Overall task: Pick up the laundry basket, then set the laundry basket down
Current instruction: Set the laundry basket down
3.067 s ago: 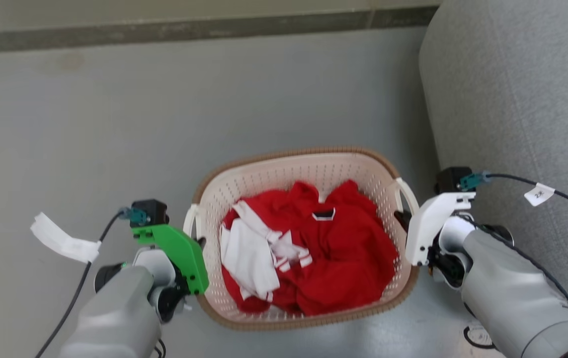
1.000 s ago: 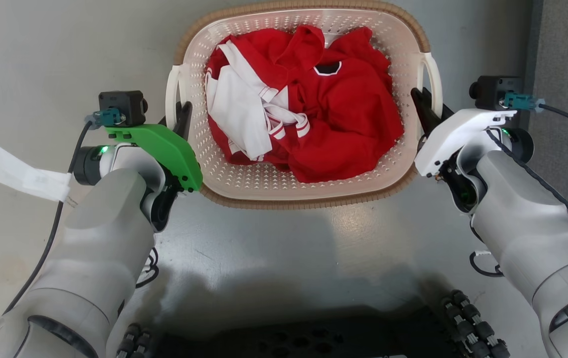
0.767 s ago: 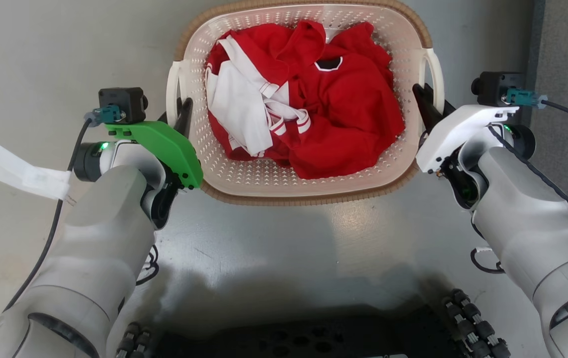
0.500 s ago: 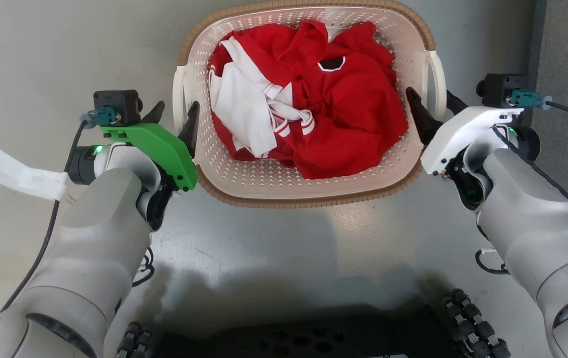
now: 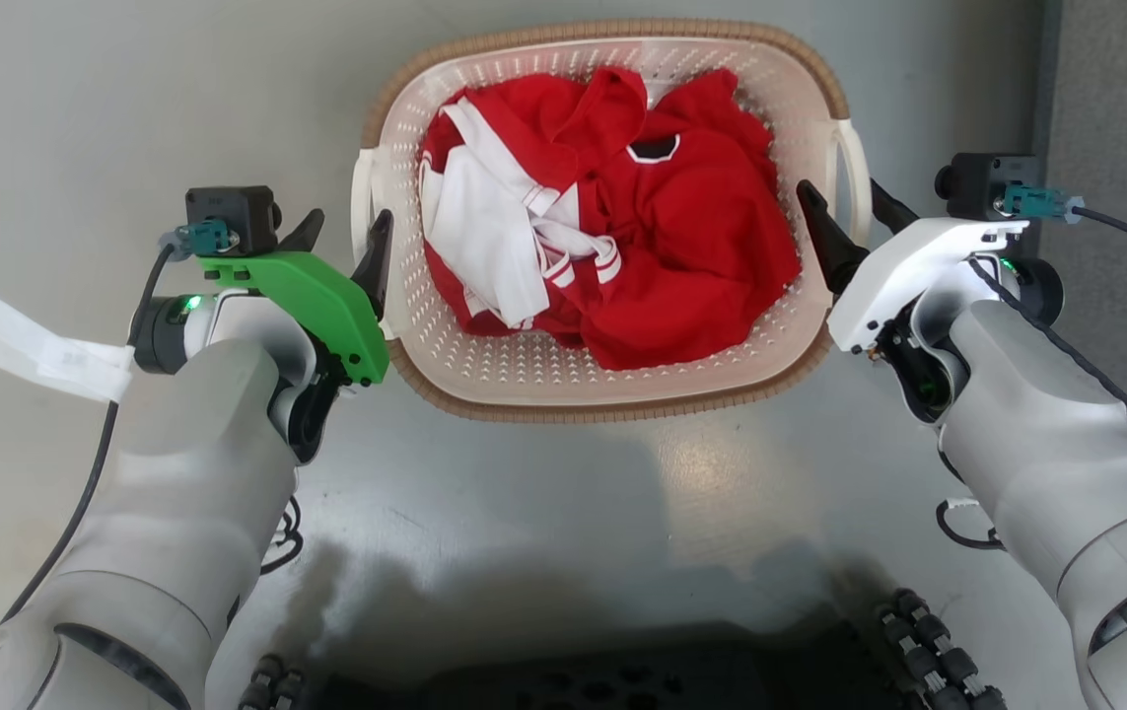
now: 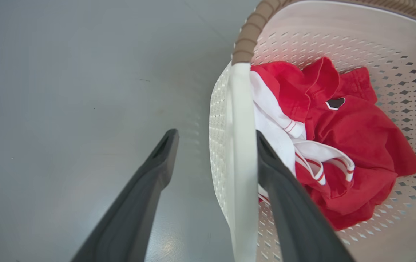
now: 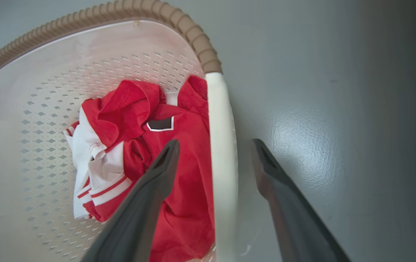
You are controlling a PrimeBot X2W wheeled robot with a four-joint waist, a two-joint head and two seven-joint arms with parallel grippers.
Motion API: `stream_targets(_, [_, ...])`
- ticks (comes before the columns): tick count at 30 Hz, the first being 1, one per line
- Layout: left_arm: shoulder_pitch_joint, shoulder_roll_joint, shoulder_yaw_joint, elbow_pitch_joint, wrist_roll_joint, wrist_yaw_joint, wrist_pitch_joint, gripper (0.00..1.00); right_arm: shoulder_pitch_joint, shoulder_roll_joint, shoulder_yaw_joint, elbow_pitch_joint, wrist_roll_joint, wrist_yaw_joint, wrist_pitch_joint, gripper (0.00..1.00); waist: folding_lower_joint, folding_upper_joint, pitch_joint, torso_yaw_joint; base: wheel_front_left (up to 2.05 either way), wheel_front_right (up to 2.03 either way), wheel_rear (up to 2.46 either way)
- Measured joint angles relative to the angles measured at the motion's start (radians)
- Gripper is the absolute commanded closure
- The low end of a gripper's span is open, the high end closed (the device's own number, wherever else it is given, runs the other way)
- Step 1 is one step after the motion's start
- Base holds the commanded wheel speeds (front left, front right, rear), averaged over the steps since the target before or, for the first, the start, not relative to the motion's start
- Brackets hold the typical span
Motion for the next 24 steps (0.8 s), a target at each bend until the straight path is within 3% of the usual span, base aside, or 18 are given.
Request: stream_targets(24, [0.11,0.014,0.039,-0.042,-0.029,0.0,-0.009,0.0,0.093,0.007,0.02,-0.025,0.043,0.0,-0.009,0.0,0.0,0.0,-0.265,-0.008,0.0,0.0,0.0])
